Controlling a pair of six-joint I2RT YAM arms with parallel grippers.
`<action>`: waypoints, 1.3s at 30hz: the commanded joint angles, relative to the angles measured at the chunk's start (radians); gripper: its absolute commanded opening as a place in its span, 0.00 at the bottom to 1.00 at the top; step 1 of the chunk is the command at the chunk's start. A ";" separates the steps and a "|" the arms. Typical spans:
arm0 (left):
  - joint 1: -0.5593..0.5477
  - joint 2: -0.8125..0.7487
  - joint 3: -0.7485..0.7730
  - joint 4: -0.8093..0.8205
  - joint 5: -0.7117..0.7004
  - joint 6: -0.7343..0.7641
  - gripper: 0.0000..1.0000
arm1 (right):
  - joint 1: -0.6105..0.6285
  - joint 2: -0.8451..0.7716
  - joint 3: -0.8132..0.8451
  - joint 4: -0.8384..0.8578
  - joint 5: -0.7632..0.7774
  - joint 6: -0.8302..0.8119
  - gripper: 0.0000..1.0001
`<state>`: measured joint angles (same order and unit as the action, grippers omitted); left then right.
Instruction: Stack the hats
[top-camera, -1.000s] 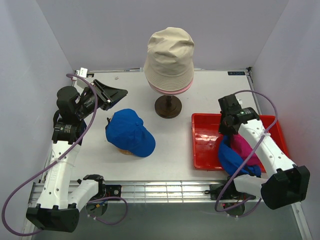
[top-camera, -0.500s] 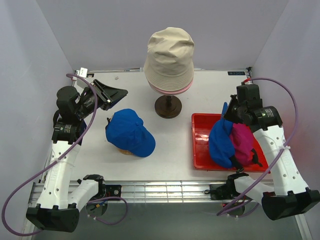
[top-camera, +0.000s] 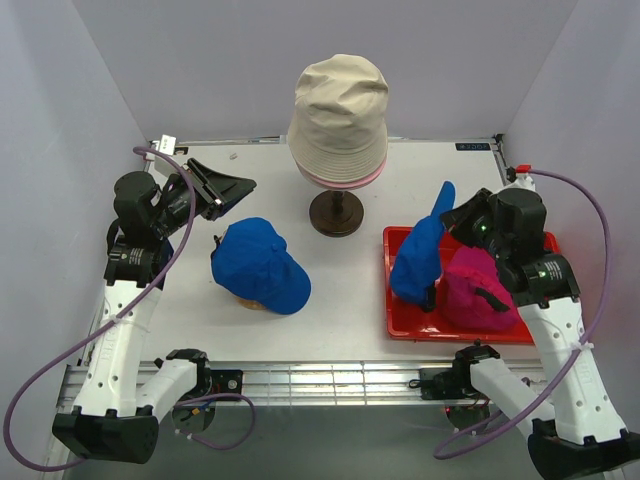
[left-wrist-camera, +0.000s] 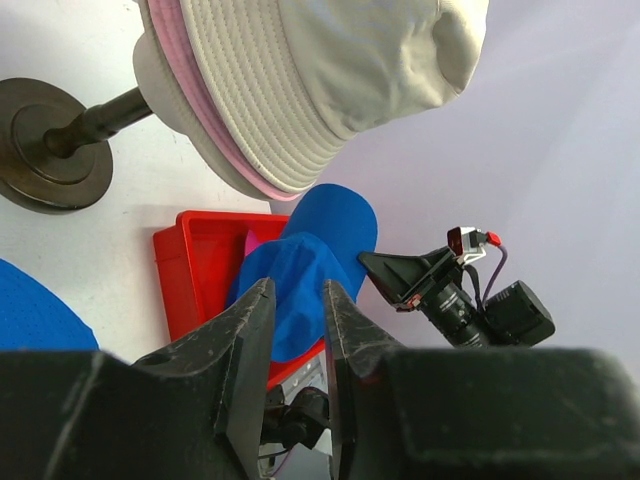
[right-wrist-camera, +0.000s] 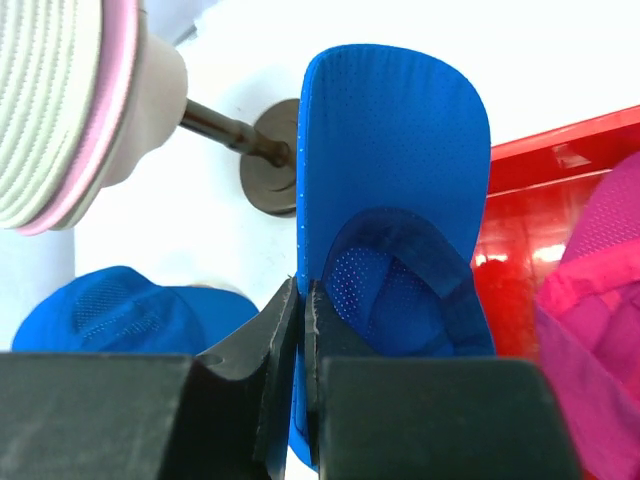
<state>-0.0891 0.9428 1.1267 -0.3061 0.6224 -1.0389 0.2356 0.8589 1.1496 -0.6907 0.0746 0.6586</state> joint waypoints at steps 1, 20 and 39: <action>-0.004 -0.015 -0.001 0.012 0.016 0.014 0.37 | -0.004 -0.084 -0.065 0.155 -0.006 0.042 0.08; -0.004 -0.001 -0.044 0.051 0.014 0.017 0.38 | -0.004 -0.302 -0.286 0.444 0.290 0.049 0.08; -0.004 -0.015 -0.139 0.114 0.031 0.010 0.41 | -0.004 -0.383 -0.671 0.396 0.145 0.131 0.27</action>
<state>-0.0891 0.9443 0.9977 -0.2264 0.6380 -1.0363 0.2356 0.4522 0.4221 -0.2413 0.2298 0.7902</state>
